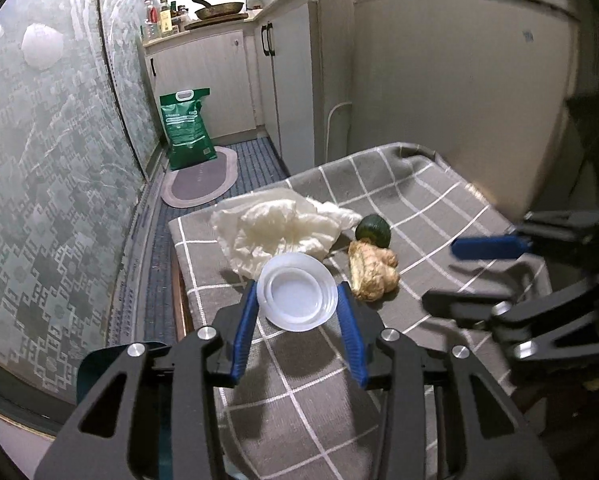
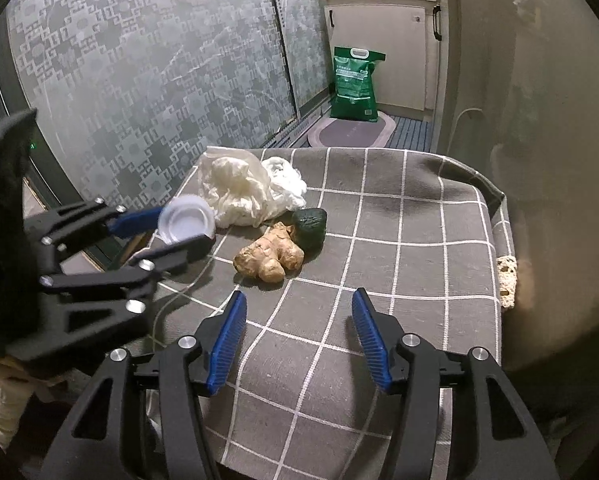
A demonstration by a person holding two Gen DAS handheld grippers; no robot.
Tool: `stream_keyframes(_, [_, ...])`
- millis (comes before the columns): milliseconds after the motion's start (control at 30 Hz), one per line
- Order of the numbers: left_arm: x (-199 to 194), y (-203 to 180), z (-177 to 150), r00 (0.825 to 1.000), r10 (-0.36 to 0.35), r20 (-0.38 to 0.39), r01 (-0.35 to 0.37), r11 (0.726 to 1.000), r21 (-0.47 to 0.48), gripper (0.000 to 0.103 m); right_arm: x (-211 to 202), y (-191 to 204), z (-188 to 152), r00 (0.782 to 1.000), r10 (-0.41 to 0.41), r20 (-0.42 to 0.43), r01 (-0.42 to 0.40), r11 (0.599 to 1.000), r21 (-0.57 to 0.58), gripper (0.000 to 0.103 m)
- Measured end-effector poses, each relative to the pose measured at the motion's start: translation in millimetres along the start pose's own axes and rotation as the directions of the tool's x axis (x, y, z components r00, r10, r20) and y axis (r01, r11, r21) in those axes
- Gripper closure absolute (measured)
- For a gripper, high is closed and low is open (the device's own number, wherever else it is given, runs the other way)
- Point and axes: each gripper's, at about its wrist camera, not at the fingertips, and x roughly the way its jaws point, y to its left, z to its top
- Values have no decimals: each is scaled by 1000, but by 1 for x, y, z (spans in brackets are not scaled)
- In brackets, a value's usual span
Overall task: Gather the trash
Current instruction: 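Lower the left tool onto the second white round lid and close on it, then grasp the ginger root with the right tool while the left tool lifts the white lid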
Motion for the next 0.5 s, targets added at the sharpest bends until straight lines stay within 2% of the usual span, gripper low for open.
stream_keyframes(200, [-13, 15, 1, 998, -59, 16, 60, 995, -74, 61, 9, 13, 5, 1000, 13, 8, -13, 1000, -20, 48])
stream_keyframes(500, [-29, 46, -6, 998, -57, 32, 61, 990, -127, 61, 33, 30, 15, 999, -45, 0, 45, 999, -26, 48])
